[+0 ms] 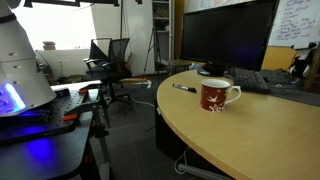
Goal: Pick up the pen from the table and place it in the brown cup.
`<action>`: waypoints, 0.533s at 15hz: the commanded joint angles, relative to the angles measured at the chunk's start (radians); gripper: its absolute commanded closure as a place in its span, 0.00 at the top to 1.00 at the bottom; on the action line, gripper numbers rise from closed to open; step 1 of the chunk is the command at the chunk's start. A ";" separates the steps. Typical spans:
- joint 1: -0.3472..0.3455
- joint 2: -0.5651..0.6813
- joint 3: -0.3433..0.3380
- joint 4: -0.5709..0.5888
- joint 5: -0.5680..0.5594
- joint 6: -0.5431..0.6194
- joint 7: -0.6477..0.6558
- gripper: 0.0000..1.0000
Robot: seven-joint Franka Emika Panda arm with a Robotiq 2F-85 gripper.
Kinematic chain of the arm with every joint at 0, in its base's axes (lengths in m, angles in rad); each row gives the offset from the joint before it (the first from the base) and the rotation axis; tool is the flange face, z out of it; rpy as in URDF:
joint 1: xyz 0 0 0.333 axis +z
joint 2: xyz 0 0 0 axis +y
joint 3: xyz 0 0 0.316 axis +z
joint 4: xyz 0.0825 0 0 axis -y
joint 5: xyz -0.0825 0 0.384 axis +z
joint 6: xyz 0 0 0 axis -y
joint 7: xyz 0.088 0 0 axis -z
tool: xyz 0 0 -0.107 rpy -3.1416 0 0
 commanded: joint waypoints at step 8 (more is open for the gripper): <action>-0.041 0.582 -0.071 0.119 -0.184 0.279 0.565 1.00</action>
